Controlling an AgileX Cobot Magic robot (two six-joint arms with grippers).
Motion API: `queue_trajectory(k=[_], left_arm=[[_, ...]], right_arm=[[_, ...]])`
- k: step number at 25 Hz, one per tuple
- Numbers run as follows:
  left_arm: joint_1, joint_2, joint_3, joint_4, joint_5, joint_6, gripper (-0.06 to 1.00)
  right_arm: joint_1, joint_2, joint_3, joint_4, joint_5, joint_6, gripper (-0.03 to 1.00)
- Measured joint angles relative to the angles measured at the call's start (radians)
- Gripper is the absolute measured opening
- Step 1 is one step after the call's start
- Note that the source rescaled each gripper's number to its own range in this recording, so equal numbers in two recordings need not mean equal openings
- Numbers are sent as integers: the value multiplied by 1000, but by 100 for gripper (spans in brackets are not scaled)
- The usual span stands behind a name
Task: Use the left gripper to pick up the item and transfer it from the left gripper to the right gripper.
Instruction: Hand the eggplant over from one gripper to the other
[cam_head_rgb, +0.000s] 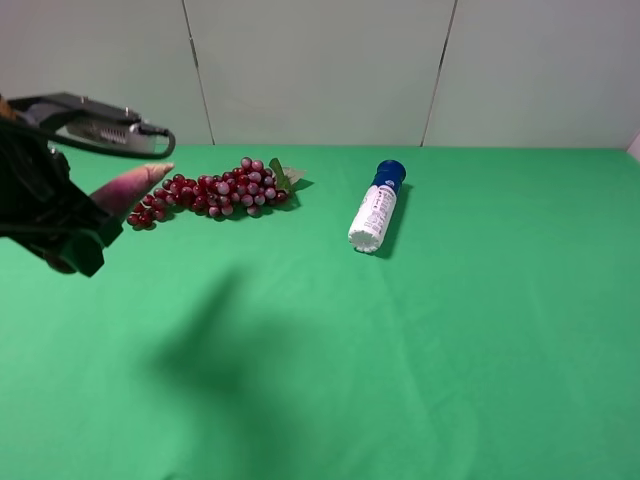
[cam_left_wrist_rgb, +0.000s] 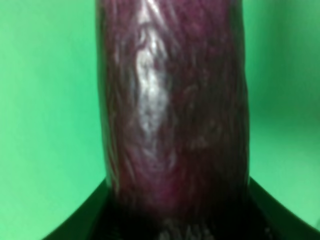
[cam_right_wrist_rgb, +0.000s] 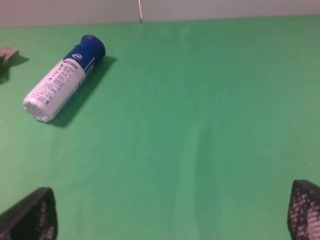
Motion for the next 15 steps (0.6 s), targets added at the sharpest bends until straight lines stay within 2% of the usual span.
queue_trajectory(k=[4,9,15], left_arm=[[0,0,-66,-20,21,71,0],[0,0,-125,-97,28,178,0],[0,0,-161,-162,23,295,0]], right_arm=[[0,32,-16,20,2,33,100],[0,214,-66,83,-10,48,100],[0,435,-90,259,-121,-33,100]])
